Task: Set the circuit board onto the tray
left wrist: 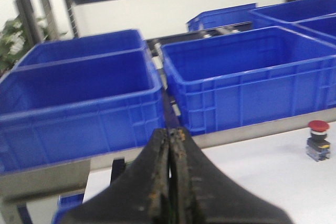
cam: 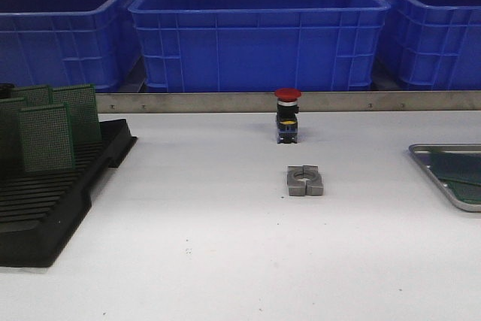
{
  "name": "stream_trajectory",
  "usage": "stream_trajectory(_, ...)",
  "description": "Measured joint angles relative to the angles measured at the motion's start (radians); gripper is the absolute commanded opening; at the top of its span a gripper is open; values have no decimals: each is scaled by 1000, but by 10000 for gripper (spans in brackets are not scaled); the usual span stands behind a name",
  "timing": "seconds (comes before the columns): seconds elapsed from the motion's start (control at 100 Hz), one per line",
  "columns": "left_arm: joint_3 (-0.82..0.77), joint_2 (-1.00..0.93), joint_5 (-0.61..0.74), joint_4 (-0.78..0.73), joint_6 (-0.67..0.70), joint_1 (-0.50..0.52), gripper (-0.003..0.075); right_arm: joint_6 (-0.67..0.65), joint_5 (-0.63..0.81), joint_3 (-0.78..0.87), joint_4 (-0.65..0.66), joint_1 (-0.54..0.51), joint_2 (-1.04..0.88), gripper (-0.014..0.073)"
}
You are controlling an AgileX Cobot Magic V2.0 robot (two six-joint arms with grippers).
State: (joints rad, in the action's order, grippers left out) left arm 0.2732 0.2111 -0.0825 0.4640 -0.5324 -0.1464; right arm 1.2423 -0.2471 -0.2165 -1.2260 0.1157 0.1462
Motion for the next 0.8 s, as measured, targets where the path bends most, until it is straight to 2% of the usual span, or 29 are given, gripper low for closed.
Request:
stream_trajectory(0.13,-76,-33,5,-256,299,64,-20,0,0,0,0,0,0,-60)
stream_trajectory(0.31,-227,-151,4,-394,471,132,-20,0,0,0,0,0,0,-60)
stream_trajectory(0.37,-277,-192,-11,-409,502,151,-20,0,0,0,0,0,0,-60)
stream_trajectory(0.6,-277,-218,-187,-434,532,165,-20,0,-2,0,2,0,0,-60)
stream_trajectory(0.8,-277,-218,-202,-435,527,165,-20,4,-6,0,2,0,0,-60)
